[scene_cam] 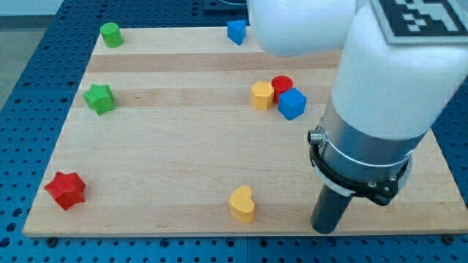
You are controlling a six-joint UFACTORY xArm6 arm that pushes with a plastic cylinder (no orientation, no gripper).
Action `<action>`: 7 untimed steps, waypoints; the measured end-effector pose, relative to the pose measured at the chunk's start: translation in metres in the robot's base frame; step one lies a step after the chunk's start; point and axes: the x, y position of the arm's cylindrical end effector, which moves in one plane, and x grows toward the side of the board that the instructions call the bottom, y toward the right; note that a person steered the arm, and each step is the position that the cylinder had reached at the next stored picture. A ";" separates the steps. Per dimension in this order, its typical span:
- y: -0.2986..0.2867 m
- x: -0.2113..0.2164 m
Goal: Move yellow heart upwards
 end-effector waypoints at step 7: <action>-0.102 -0.002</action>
